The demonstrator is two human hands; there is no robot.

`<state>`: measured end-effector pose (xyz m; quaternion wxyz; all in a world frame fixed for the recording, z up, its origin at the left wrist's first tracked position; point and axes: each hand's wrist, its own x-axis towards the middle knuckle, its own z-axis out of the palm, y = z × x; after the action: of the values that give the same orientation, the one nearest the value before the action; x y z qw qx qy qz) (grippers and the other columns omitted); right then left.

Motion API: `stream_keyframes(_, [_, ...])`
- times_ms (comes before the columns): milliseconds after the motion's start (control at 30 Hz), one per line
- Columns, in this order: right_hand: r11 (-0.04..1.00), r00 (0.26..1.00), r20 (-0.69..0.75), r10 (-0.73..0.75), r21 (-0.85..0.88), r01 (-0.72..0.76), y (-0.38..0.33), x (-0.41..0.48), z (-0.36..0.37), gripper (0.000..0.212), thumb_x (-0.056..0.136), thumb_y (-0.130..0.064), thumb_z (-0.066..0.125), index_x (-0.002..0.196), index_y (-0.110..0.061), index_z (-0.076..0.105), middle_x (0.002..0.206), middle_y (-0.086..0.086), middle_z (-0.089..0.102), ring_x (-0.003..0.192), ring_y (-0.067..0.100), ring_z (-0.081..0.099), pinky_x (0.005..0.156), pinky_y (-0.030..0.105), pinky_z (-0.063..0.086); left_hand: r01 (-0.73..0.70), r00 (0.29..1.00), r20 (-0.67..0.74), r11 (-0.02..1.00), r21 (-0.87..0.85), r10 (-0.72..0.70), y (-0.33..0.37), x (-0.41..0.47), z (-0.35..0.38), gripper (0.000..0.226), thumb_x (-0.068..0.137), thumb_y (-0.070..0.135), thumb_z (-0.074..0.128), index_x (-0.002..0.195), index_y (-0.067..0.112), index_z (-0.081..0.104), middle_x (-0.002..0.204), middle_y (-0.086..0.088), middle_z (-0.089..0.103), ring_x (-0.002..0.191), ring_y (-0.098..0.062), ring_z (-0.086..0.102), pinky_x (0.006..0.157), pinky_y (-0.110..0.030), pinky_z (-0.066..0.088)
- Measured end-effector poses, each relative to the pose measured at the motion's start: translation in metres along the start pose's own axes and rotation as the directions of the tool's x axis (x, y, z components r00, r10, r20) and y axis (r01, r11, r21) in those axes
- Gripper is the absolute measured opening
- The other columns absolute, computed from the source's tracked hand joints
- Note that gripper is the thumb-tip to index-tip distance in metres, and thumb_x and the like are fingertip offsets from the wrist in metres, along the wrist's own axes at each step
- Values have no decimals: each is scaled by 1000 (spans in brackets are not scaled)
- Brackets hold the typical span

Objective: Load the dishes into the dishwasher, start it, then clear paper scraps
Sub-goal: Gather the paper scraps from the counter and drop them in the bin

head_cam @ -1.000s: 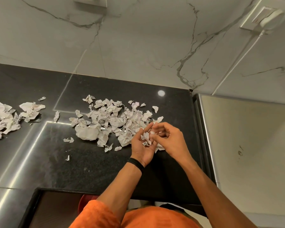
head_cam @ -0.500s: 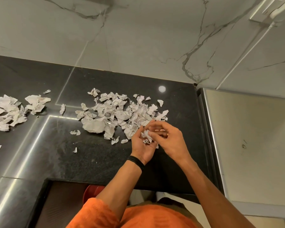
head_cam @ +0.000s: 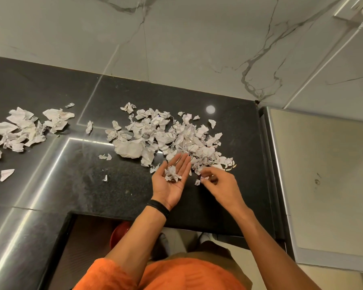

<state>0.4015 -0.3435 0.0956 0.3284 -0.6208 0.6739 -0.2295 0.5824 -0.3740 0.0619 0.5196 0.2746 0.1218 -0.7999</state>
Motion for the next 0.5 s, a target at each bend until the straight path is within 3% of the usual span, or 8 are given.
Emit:
stream_keyframes(167, [934, 981, 101, -167, -303, 190, 2, -4, 21, 34, 93, -24, 71, 127, -26, 69, 121, -10, 69, 109, 10, 63, 100, 31, 50, -29, 999, -22, 1000, -4, 28, 10, -11, -10, 47, 108, 30, 38, 127, -6, 62, 137, -26, 61, 124, -38, 63, 113, -47, 42])
stream_keyframes(300, [912, 975, 70, -210, -345, 221, 2, -1, 26, 25, 95, -25, 68, 120, -24, 71, 116, -8, 71, 107, 15, 66, 94, 36, 53, -36, 999, -38, 999, 17, 37, 12, -14, -11, 46, 107, 30, 40, 128, -5, 62, 136, -26, 62, 121, -36, 65, 109, -47, 47])
stream_keyframes(367, [944, 987, -1, -163, -290, 156, 0, -4, 26, 25, 95, -30, 69, 119, -29, 71, 114, -13, 72, 104, 10, 66, 92, 35, 54, -31, 999, -33, 999, 33, 32, 11, -15, -10, 47, 107, 31, 39, 127, -5, 63, 135, -25, 63, 120, -36, 66, 107, -47, 50])
stream_keyframes(433, [990, 988, -105, -113, -101, 102, -8, -9, 24, 23, 92, -30, 73, 116, -31, 73, 107, -18, 72, 94, 3, 66, 86, 32, 57, -24, 999, -29, 999, 43, 25, 9, -14, -10, 49, 107, 32, 39, 129, -5, 62, 136, -24, 63, 122, -36, 65, 105, -48, 49])
stream_keyframes(500, [986, 979, -166, -121, 96, 138, -26, -13, 23, 23, 90, -24, 77, 112, -31, 74, 102, -21, 72, 90, 3, 67, 80, 26, 57, -12, 999, -29, 999, 46, 14, 5, -12, -11, 50, 107, 34, 39, 133, -4, 60, 138, -24, 61, 127, -35, 61, 107, -46, 50])
